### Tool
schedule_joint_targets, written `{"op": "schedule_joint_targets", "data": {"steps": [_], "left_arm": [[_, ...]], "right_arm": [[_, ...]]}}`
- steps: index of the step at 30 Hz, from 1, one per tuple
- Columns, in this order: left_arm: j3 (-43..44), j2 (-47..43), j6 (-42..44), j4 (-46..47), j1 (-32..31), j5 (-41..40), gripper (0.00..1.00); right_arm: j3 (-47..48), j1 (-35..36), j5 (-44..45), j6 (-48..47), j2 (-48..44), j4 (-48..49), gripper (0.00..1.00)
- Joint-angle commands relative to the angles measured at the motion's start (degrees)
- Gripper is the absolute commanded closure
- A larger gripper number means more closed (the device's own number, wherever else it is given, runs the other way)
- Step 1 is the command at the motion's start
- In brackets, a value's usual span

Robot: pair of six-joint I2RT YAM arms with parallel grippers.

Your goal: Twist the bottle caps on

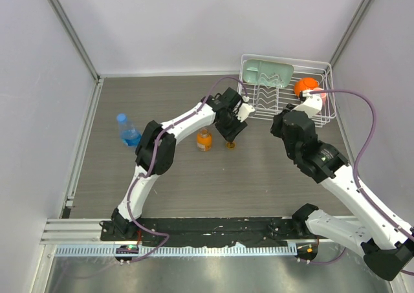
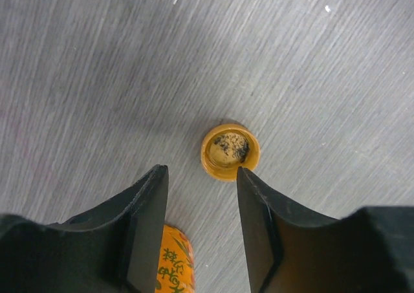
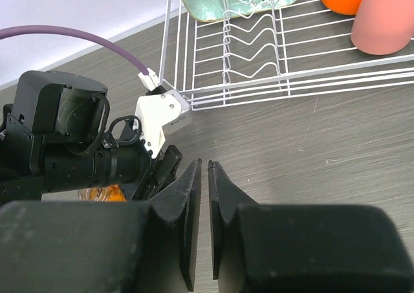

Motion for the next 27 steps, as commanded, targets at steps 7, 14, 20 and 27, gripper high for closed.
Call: {"op": "schedule_joint_targets", "data": {"steps": [7,14,20,27], "left_arm": [[0.2,1.1,-0.5,6.0,-0.1,-2.4,0.52],[-1.7,1.9,-0.4,7.1,0.0,-3.7,0.55],[-2.7,2.2,-0.9,7.9,-0.1,-2.9,0.56],[-6.0,1.9,-2.1,9.4,-0.5,-1.0,0.74]], "right_arm": [[-0.6,-0.1,1.0,-1.7,-1.1,2.9,0.91],[-0.6,-0.1,1.1,-2.3,-0.9,2.8,0.97],[-0.8,-0.1,1.1,-1.9,-1.1,2.9,0.99],[0.1,-0.1,0.7,-1.6,-0.9,2.3,0.99]]}}
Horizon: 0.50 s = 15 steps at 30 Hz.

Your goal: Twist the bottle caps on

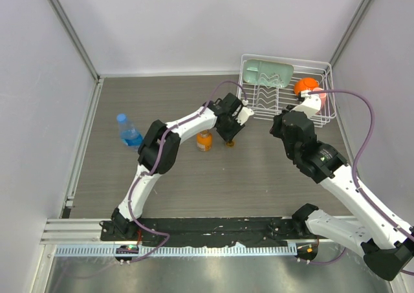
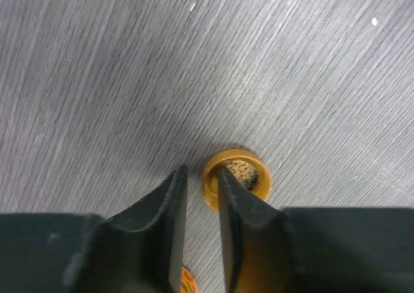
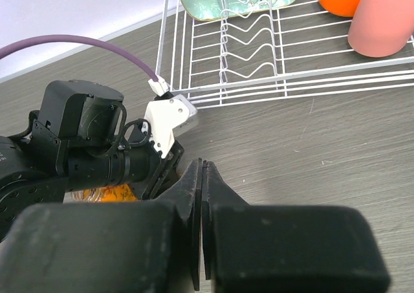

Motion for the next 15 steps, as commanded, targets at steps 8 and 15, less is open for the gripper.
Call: {"op": "schedule_joint_targets", "data": {"steps": [8,15], "left_arm": [[-4.5,-0.9,-3.2,3.6,-0.7,4.2,1.0],[-7.4,-13.1,-6.0,7.9,-0.6,3.6,1.0]], "right_arm": [[2.8,-0.1,0.4,0.5,-1.0,-0.9,0.99],[5.2,-0.1,0.0,1.7,0.1,-0.9,0.89]]}}
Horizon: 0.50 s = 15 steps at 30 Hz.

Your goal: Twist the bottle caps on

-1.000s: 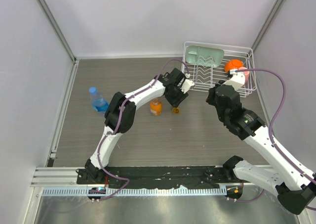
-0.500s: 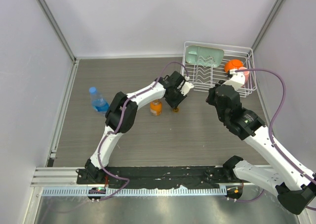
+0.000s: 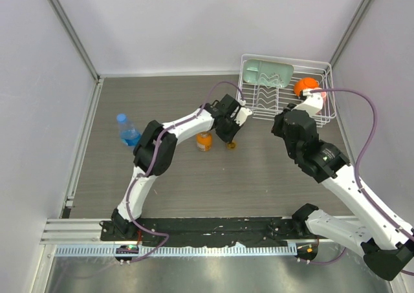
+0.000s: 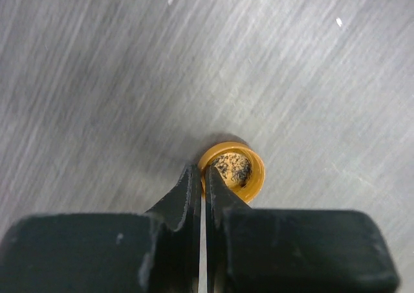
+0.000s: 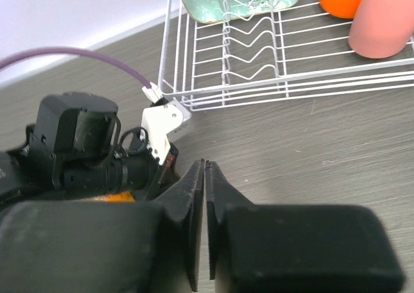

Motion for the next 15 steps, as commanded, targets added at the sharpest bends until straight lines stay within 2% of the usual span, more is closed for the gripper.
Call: {"op": "schedule_joint_targets", "data": {"steps": [1,4,5,6,7,10,11,12,13,15], "left_arm": [[-4.2,-13.8,-2.8,6.9,-0.4,-0.2,1.0],[-11.8,-26.3,-3.0,15.1,-0.4,-2.0,1.0],[-12.7,-28.4,-1.9,13.6,-0.4,-3.1,1.0],[-12.4,-30.8,-1.2,11.1,-0.4,-5.0,1.0],[-13.6,-36.9,0.4,8.9,-0.4,-8.0,1.0],[-18.1,-45.7,7.7,4.8,-0.3,-10.6,1.0],[-22.5,-53.2,9.1,6.9,-0.2,-9.3,1.0],[-25.5,-56.8,12.5,10.3,-0.2,-7.4,1.0],[-31.5,-61.1,13.5,18.8,-0.3,-4.6,1.0],[-36.2,-69.0,15.2,27.3,-1.5,-0.8,1.0]], "right_arm": [[4.2,-0.1,-0.4,3.0,0.4,0.9,0.81],[5.2,-0.1,-1.7,6.9,1.2,0.8,0.69],[5.5,-0.1,-2.5,7.9,1.3,0.7,0.61],[6.1,-0.2,-3.2,9.5,1.4,0.8,0.57],[6.2,-0.1,-4.0,12.2,1.4,1.0,0.53],[6.6,-0.2,-8.3,16.5,2.1,2.7,0.47],[6.2,-0.2,-11.4,19.5,2.1,3.8,0.46],[4.6,-0.2,-13.7,21.1,2.1,5.6,0.44],[3.5,-0.2,-15.6,23.5,2.0,9.5,0.43],[-0.3,-0.3,-22.8,31.1,1.9,13.9,0.37]]}}
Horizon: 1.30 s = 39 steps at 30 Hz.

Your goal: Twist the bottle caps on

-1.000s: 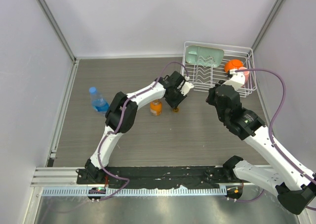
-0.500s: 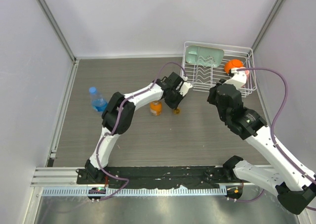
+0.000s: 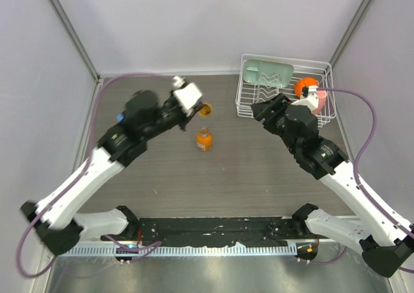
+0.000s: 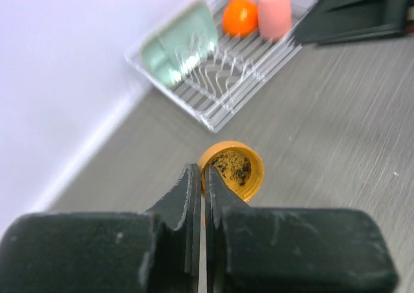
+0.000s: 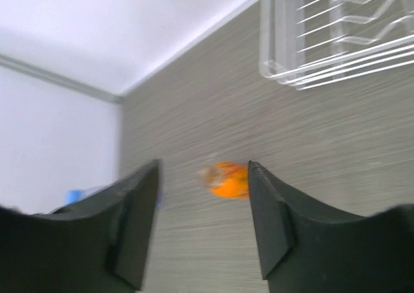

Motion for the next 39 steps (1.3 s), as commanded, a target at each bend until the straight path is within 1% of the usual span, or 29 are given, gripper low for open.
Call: {"op": "schedule_joint_targets", "data": {"steps": [1,2,3,4,5,6,7,10,14,18,20,21,23,25,30,37,39], "left_arm": [[-12.5,-12.5,10.2,18.1,-1.9,6.2,1.0],[-13.9,-14.0,10.9,19.6,-3.1,5.8,1.0],[-14.7,-14.5,11.1,21.2,-3.6,3.1,1.0],[-16.6,-15.1,11.4,25.5,-4.0,1.9,1.0],[-17.6,-15.5,11.0,27.9,-4.1,0.6,1.0],[-18.3,-16.1,11.0,29.5,-4.1,0.0,1.0],[-19.0,-16.2,11.4,30.9,-4.0,0.1,1.0],[-20.2,-16.5,11.0,32.7,-4.0,0.3,1.0],[-21.3,-15.9,10.7,33.5,-4.1,0.9,1.0],[-20.0,-13.0,9.2,32.9,-4.1,1.0,1.0],[-20.3,-12.1,9.1,34.0,-4.1,1.6,1.0],[-20.3,-11.8,9.4,34.3,-4.1,1.7,1.0],[-20.3,-11.2,10.1,34.6,-4.1,1.7,1.0],[-21.1,-11.1,11.3,36.0,-4.1,1.7,1.0],[-22.9,-11.0,13.2,37.9,-4.1,2.9,1.0],[-25.3,-11.4,16.2,39.8,-4.0,4.7,1.0],[-25.7,-11.6,16.9,40.7,-4.0,4.7,1.0]], "right_arm": [[-5.5,-0.5,-14.7,17.1,-0.8,16.3,0.34],[-7.4,-0.9,-18.0,19.6,-1.0,20.0,0.31],[-11.9,-1.2,-21.1,25.8,-1.3,24.4,0.27],[-14.4,-1.4,-26.8,29.0,-1.6,35.2,0.21],[-17.0,-1.5,-28.7,32.6,-1.5,41.6,0.19],[-22.0,-1.6,-30.1,38.2,-1.2,48.1,0.18],[-23.7,-1.5,-31.7,40.7,-0.3,57.5,0.16],[-24.7,-1.5,-35.1,42.4,3.2,67.4,0.12],[-23.4,-1.5,-37.4,44.1,8.6,76.9,0.08],[-23.3,-1.5,-37.9,45.4,13.1,83.4,0.08],[-24.4,-1.6,-37.3,49.2,15.2,89.8,0.08],[-24.6,-1.5,-37.4,50.8,17.8,94.0,0.08],[-23.8,-1.6,-38.7,53.8,20.3,97.1,0.08],[-23.1,-1.5,-39.8,54.5,22.5,98.7,0.08],[-21.9,-1.6,-41.0,54.2,22.5,98.0,0.09],[-21.5,-1.5,-42.3,54.9,22.1,97.4,0.23],[-21.4,-1.5,-42.5,55.1,22.2,97.5,0.25]]}}
